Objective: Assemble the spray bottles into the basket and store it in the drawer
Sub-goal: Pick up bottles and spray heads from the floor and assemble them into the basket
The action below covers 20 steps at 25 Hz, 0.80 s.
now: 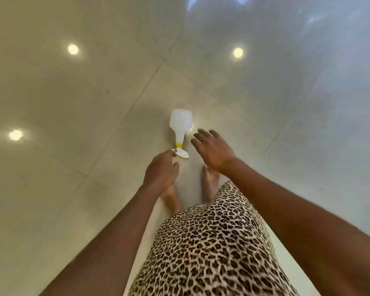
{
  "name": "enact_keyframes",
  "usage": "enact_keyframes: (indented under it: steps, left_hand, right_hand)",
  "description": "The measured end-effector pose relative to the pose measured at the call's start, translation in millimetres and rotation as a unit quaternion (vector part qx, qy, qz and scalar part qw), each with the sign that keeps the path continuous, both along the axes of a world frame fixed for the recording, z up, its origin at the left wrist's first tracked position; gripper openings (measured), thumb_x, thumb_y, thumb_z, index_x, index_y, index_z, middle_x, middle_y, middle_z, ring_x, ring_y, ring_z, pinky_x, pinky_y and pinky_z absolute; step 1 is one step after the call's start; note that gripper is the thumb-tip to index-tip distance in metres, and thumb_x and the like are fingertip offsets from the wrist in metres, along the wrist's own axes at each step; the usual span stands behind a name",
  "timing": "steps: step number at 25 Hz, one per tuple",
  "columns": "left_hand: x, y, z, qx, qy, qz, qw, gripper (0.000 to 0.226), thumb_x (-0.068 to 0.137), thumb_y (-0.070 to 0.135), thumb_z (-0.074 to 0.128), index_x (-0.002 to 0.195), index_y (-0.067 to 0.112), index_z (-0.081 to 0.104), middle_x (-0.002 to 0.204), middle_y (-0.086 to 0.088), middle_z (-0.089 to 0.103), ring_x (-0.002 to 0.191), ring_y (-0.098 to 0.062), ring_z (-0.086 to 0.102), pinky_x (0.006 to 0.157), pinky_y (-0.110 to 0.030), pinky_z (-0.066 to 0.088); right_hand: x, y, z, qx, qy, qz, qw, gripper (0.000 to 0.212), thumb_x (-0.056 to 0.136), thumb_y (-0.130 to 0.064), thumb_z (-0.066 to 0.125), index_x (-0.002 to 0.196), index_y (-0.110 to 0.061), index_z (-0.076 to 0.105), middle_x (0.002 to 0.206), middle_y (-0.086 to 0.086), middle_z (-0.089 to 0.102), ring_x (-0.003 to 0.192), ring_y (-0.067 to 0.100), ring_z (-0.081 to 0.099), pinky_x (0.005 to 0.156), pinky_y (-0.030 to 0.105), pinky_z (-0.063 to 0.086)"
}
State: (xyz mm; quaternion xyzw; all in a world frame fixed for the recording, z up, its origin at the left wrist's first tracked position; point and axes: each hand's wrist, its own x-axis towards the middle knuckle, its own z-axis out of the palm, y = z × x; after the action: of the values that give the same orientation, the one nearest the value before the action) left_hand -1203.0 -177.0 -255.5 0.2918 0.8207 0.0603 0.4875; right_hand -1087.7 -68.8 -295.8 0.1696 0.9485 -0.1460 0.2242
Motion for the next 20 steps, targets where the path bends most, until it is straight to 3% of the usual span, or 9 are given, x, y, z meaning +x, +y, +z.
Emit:
enact_keyframes:
  steps: [2, 4, 6, 10, 13, 17, 20]
  left_hand:
    - [-3.4, -1.3, -67.1, -0.021, 0.001, 0.015, 1.000, 0.033, 0.088, 0.019, 0.050, 0.120, 0.011, 0.051, 0.122, -0.018, 0.059, 0.116, -0.033, 0.051, 0.094, -0.038, 0.042]
    - [-4.9, -3.0, -134.2, -0.036, 0.002, 0.027, 0.999, 0.033, 0.088, 0.020, 0.051, 0.119, 0.011, 0.051, 0.117, -0.020, 0.061, 0.111, -0.035, 0.053, 0.093, -0.039, 0.043]
    - [-4.1, -3.8, -188.4, -0.041, 0.002, 0.043, 0.998, 0.033, 0.087, 0.019, 0.053, 0.119, 0.011, 0.053, 0.119, -0.019, 0.061, 0.111, -0.034, 0.054, 0.093, -0.038, 0.044]
    - [-1.2, 0.4, -253.5, -0.040, -0.018, 0.103, 0.994, 0.037, 0.083, 0.018, 0.058, 0.118, 0.011, 0.054, 0.123, -0.015, 0.060, 0.115, -0.032, 0.053, 0.095, -0.035, 0.044]
    - [1.6, 3.6, -270.8, -0.029, -0.016, 0.171, 0.985, 0.039, 0.079, 0.016, 0.063, 0.116, 0.009, 0.054, 0.118, -0.013, 0.063, 0.113, -0.030, 0.056, 0.096, -0.037, 0.046]
    - [0.4, 10.2, -244.4, -0.035, -0.041, 0.260, 0.964, 0.055, 0.076, 0.014, 0.070, 0.125, 0.007, 0.045, 0.128, -0.012, 0.056, 0.116, -0.027, 0.054, 0.100, -0.035, 0.044]
    - [-8.7, 17.0, -197.6, -0.002, -0.046, 0.331, 0.943, 0.052, 0.074, 0.022, 0.073, 0.119, 0.010, 0.050, 0.118, -0.005, 0.061, 0.102, -0.020, 0.058, 0.085, -0.025, 0.045]
  right_hand:
    - [-12.5, 5.5, -71.5, 0.081, -0.004, 0.169, 0.982, 0.033, 0.079, -0.010, 0.061, 0.112, -0.007, 0.060, 0.122, 0.013, 0.062, 0.129, 0.030, 0.045, 0.108, 0.048, 0.034]
    - [-27.6, 6.1, -142.0, 0.136, -0.019, 0.307, 0.942, 0.027, 0.070, -0.022, 0.068, 0.097, -0.016, 0.072, 0.106, 0.000, 0.072, 0.117, 0.020, 0.058, 0.105, 0.042, 0.039]
    - [-35.9, 3.3, -199.8, 0.160, -0.051, 0.372, 0.913, 0.027, 0.069, -0.025, 0.065, 0.094, -0.021, 0.073, 0.101, -0.004, 0.074, 0.113, 0.017, 0.061, 0.104, 0.036, 0.043]
    - [-41.0, 6.4, -254.2, 0.211, -0.040, 0.419, 0.882, 0.033, 0.064, -0.011, 0.057, 0.089, -0.023, 0.073, 0.093, -0.004, 0.075, 0.113, 0.021, 0.061, 0.108, 0.035, 0.039]
    - [-45.1, 6.3, -263.8, 0.231, -0.010, 0.448, 0.864, 0.026, 0.062, -0.004, 0.059, 0.074, -0.023, 0.072, 0.068, -0.007, 0.069, 0.087, 0.019, 0.069, 0.108, 0.037, 0.039]
    - [-48.3, 15.1, -240.3, 0.223, 0.055, 0.378, 0.897, 0.018, 0.060, -0.008, 0.068, 0.069, -0.022, 0.072, 0.064, -0.006, 0.066, 0.071, 0.015, 0.066, 0.103, 0.034, 0.045]
    - [-50.0, 25.8, -199.5, 0.187, 0.071, 0.272, 0.941, 0.023, 0.061, -0.006, 0.058, 0.077, -0.017, 0.071, 0.068, -0.004, 0.066, 0.071, 0.016, 0.065, 0.101, 0.034, 0.046]
